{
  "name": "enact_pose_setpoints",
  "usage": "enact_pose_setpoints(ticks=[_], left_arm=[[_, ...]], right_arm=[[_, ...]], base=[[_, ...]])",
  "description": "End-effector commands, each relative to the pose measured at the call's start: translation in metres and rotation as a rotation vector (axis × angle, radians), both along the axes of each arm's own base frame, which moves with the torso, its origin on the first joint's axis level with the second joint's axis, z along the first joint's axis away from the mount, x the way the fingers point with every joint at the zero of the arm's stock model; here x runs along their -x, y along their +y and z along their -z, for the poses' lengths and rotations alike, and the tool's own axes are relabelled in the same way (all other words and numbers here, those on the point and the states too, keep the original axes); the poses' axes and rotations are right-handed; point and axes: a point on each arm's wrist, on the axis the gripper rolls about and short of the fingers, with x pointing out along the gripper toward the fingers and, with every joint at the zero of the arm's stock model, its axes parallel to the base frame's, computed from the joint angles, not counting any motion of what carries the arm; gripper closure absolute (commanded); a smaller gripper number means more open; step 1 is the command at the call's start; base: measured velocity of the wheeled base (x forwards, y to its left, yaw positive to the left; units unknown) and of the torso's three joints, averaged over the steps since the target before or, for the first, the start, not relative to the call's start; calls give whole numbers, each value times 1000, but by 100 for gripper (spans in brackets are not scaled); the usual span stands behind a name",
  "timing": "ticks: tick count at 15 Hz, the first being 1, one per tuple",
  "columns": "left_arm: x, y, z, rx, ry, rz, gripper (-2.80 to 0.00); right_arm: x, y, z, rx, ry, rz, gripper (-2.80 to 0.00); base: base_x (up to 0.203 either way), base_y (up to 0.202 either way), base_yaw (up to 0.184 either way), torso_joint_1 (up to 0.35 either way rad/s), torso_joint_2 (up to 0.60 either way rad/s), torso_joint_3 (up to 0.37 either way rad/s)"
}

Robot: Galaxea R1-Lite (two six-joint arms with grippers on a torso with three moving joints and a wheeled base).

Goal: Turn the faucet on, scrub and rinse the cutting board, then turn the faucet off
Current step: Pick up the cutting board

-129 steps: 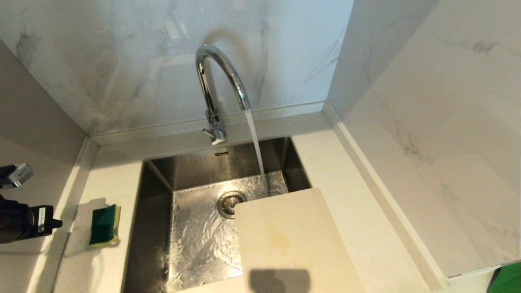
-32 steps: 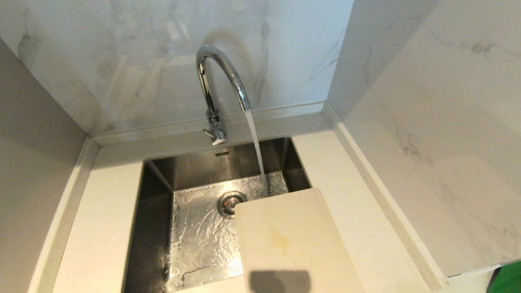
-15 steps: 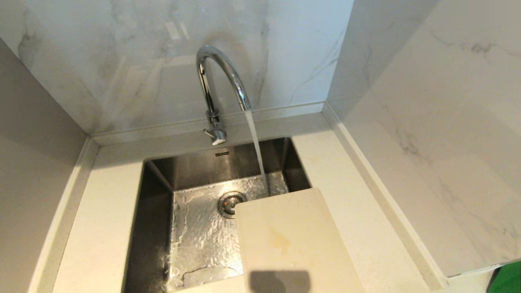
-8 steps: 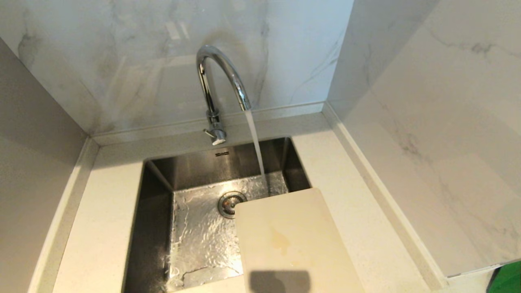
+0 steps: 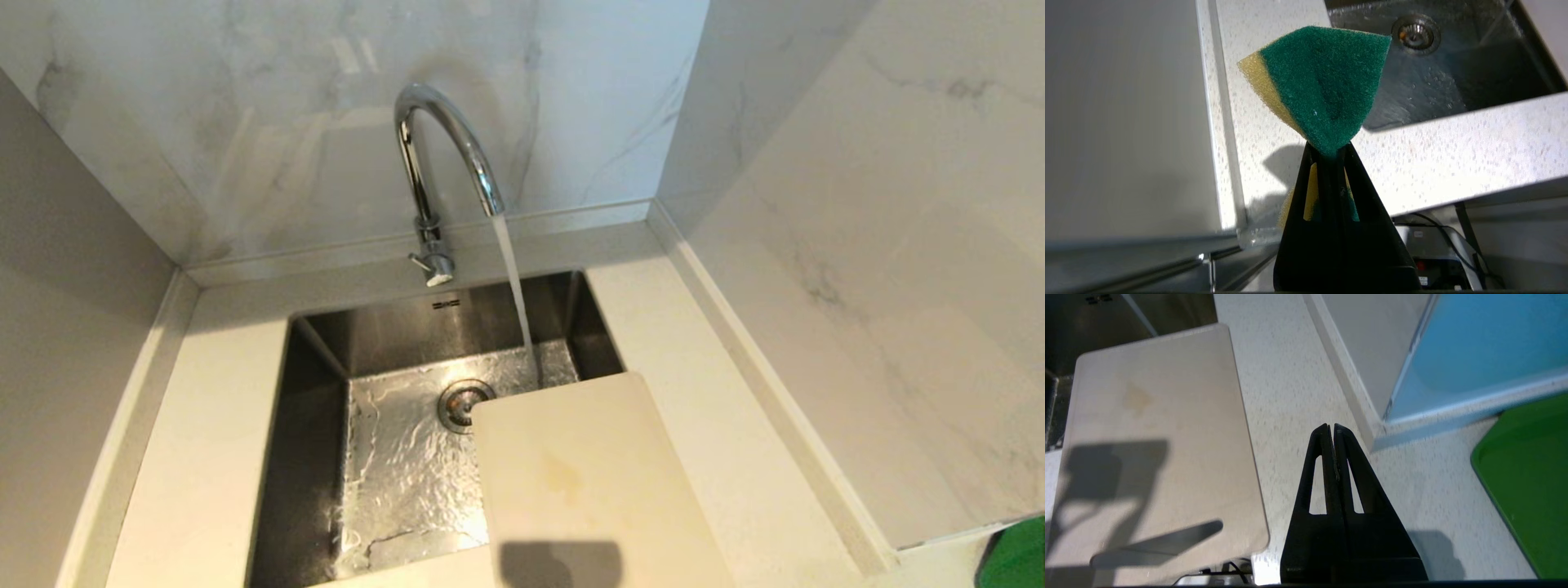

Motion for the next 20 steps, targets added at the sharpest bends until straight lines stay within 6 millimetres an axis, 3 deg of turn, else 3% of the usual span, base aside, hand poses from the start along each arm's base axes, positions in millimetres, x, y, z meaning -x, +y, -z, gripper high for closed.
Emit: enact_pose_setpoints(ticks=[1,11,17,20], left_arm=[[0,0,0,0,3,0,0],[0,0,0,0,3,0,0],[0,0,0,0,3,0,0],[0,0,0,0,3,0,0]], right_arm=[[0,0,0,0,1,-1,0],[0,0,0,0,0,0,0],[1,0,0,4,20,4,0],[10,0,-36,-64,54,-11,0]], base=[[-188,0,14,16,8,-6],[-182,0,-9,0,0,5],[-81,0,-17,-1,1,2],[0,0,0,0,0,0]])
